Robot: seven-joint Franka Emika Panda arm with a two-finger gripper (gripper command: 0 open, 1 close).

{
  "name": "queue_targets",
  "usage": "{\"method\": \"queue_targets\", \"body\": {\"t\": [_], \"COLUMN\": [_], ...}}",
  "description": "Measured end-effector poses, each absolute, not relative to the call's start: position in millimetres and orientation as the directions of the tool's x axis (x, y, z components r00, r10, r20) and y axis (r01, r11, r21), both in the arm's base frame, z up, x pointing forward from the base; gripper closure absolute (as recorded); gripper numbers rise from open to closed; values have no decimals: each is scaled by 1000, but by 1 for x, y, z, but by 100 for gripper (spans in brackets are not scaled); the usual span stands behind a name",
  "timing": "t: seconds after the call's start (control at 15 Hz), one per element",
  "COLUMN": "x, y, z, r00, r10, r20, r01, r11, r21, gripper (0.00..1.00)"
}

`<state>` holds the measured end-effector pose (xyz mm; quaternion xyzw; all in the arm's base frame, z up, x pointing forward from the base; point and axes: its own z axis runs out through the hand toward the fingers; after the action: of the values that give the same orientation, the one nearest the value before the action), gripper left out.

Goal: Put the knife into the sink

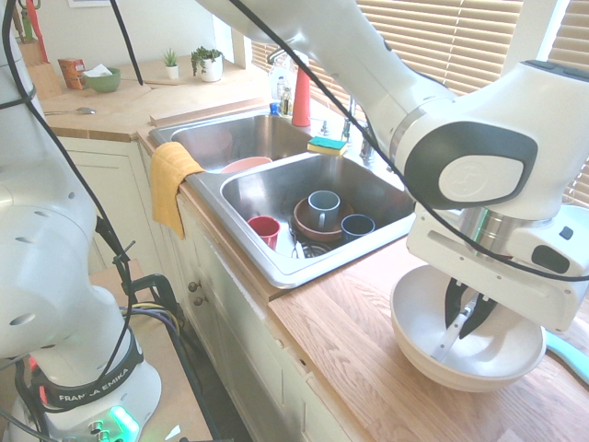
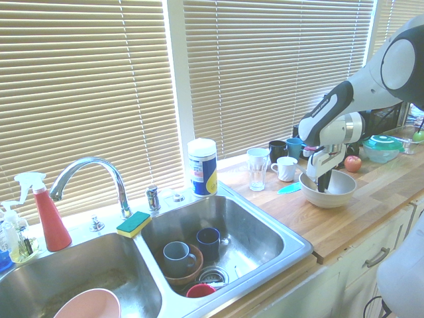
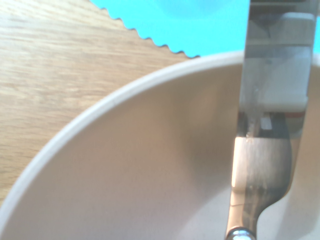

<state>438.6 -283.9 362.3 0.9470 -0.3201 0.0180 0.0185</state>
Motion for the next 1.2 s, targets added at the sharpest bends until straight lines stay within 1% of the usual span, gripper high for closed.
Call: {"method": "queue_targets", "body": {"t": [0.2,0.33,0.53,0.67,0.87,1.07,1.2], "x": [432,433,439,439,437,443,451], "y": [-275,-250,-156,-70,35,91,107], "z": [405,442,476,467,420,369,334], "r00": [782,764,706,680,677,689,686], "r10": [-617,-635,-698,-724,-726,-718,-722], "r20": [83,118,122,119,121,101,91], "r01": [-619,-637,-700,-726,-727,-717,-722], "r11": [-785,-771,-714,-687,-685,-695,-691], "r21": [-5,-20,-32,-37,-43,-50,-42], "gripper": [100,100,100,100,100,100,100]}}
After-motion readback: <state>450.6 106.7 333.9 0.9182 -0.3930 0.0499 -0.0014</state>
